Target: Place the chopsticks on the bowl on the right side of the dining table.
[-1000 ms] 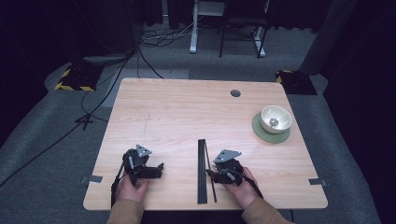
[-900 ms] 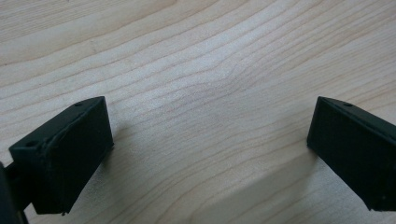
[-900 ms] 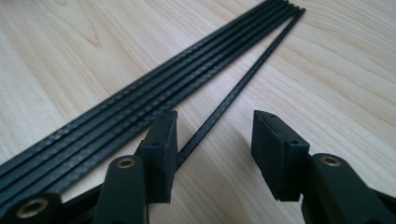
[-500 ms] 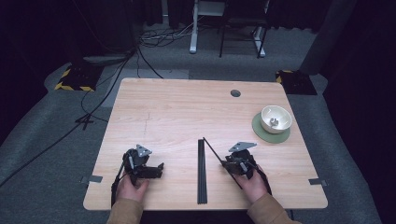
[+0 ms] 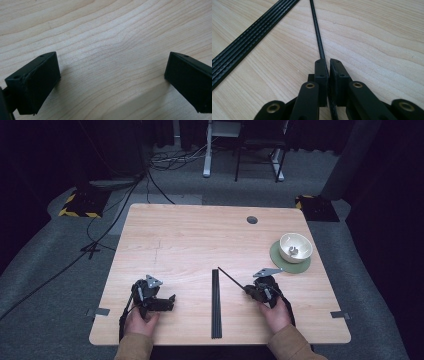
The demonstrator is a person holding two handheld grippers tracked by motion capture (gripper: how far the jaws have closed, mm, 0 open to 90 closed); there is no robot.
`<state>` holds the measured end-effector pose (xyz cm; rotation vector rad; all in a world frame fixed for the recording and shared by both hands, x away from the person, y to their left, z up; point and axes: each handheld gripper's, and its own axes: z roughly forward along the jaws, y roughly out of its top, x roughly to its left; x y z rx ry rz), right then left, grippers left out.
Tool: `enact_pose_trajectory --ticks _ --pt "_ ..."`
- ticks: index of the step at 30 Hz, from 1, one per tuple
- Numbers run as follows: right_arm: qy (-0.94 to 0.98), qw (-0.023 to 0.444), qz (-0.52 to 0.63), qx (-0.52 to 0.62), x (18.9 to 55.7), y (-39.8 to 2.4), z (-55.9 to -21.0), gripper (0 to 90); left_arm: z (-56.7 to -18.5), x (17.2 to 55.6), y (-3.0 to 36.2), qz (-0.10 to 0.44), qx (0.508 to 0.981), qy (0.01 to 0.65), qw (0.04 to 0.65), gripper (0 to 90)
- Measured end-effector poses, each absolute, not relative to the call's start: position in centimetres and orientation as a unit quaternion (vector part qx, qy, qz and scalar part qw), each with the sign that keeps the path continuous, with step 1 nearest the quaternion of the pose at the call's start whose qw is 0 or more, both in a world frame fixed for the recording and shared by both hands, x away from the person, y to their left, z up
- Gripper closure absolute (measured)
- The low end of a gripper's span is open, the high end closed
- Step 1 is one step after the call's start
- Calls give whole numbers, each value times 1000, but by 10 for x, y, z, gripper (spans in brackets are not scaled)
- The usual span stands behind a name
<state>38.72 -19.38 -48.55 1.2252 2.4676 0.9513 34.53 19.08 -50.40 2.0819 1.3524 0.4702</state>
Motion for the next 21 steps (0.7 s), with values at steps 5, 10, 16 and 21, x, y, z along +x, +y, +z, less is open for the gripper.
enact_pose_trajectory --ticks 5,10,16,21 --pt "842 113 324 416 388 -194 -485 852 -504 345 191 177 785 510 303 4" --pt "840 111 327 418 387 -195 -484 856 -504 345 191 177 785 510 304 4" --pt "837 105 342 414 383 -200 -472 857 -504 345 191 177 785 510 302 4" --pt "835 100 361 404 379 -206 -458 857 -504 345 191 177 786 510 303 4"
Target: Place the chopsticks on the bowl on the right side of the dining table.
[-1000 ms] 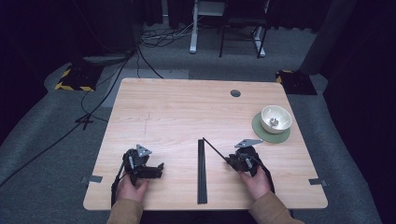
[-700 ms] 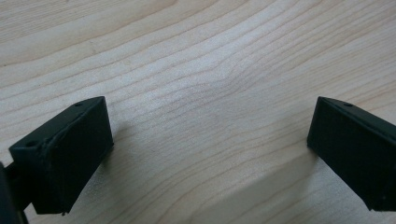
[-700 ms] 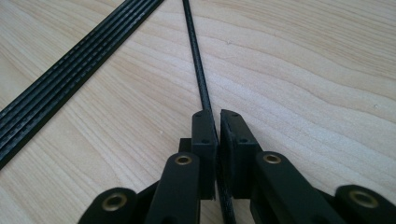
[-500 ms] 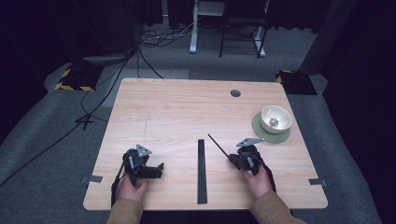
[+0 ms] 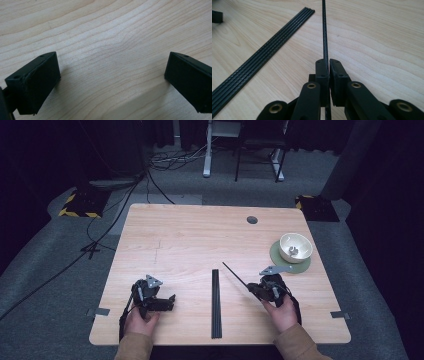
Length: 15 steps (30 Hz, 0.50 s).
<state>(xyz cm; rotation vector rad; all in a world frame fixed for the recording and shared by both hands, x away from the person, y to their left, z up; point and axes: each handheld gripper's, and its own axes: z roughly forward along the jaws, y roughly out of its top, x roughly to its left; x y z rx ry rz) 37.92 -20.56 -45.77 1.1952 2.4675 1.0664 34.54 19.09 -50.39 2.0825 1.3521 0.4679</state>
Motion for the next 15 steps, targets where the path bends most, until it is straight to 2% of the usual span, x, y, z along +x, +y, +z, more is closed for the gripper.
enact_pose_trajectory --ticks 15 --pt "824 116 396 387 368 -236 -405 857 -504 346 191 177 786 509 302 4"
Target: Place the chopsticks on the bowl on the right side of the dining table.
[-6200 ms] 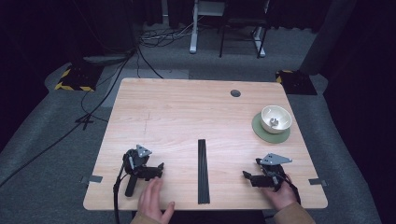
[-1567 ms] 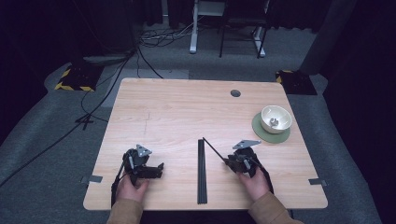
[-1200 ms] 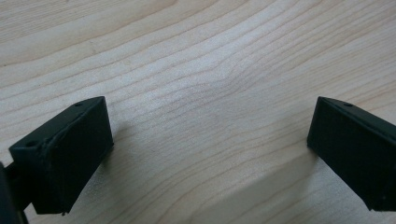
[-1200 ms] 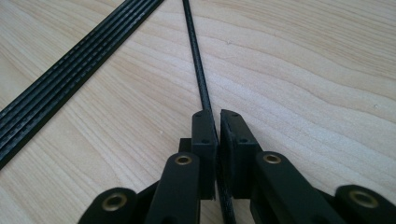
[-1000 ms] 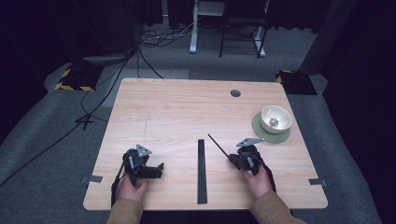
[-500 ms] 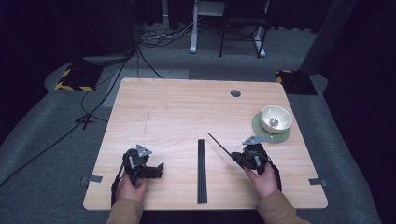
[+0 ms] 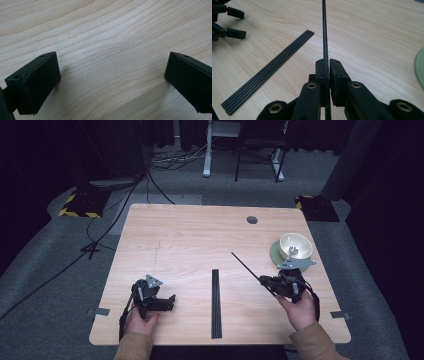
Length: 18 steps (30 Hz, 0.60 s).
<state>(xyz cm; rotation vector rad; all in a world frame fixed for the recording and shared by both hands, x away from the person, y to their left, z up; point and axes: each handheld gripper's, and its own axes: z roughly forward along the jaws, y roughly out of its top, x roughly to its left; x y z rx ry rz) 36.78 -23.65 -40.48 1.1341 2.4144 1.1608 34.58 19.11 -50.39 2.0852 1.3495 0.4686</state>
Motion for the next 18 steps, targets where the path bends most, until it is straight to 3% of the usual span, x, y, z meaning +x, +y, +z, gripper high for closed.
enact_pose_trajectory --ticks 18 --pt "819 146 405 379 378 -265 -354 856 -504 346 191 177 786 509 302 4"
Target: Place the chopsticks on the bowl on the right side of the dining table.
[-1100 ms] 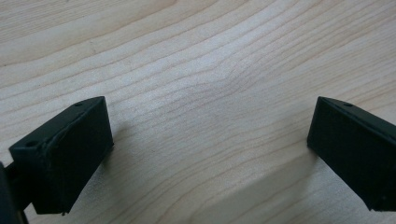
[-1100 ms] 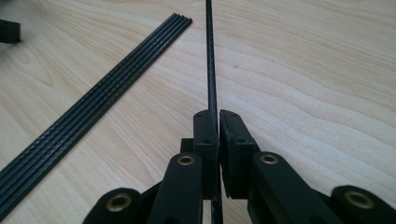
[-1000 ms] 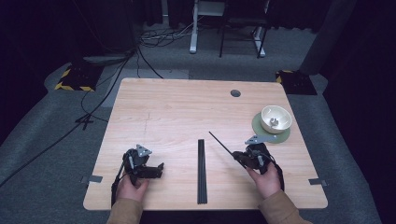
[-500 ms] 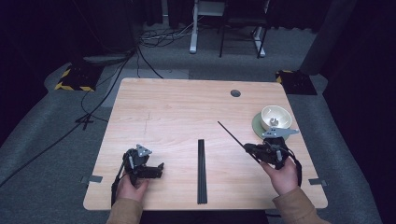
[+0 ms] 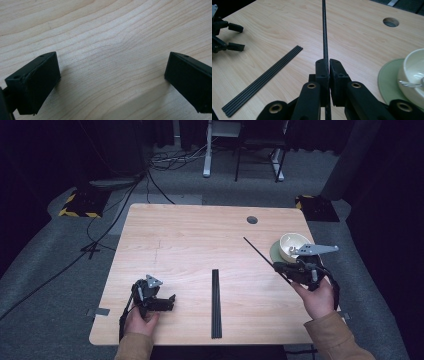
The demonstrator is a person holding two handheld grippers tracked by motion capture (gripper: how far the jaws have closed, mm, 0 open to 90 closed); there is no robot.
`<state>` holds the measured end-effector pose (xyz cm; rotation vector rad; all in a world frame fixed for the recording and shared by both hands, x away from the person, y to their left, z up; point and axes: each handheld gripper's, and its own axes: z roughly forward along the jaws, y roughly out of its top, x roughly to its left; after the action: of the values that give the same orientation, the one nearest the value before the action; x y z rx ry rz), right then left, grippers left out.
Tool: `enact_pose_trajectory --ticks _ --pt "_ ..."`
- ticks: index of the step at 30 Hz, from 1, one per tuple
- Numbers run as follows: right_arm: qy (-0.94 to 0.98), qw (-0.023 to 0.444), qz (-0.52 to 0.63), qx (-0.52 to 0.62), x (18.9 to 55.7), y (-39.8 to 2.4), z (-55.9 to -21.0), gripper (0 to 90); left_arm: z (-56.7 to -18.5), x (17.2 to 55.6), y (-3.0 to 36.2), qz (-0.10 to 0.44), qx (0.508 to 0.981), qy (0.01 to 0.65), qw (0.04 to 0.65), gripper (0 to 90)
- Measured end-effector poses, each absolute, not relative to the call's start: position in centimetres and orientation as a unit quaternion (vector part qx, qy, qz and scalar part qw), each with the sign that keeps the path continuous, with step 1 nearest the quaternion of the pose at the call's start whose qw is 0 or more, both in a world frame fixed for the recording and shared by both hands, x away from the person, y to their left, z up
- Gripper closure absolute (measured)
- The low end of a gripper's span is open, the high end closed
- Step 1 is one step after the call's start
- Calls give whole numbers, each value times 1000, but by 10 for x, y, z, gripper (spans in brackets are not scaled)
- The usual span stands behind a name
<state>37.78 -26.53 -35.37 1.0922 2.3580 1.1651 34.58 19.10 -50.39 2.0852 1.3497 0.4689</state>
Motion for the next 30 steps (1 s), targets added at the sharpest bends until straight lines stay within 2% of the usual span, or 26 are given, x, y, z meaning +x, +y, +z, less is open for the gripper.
enact_pose_trajectory --ticks 16,30 --pt "805 178 406 394 411 -310 -330 857 -504 345 191 177 786 508 303 5" --pt "790 203 388 430 448 -339 -335 856 -504 345 191 175 786 509 305 5"
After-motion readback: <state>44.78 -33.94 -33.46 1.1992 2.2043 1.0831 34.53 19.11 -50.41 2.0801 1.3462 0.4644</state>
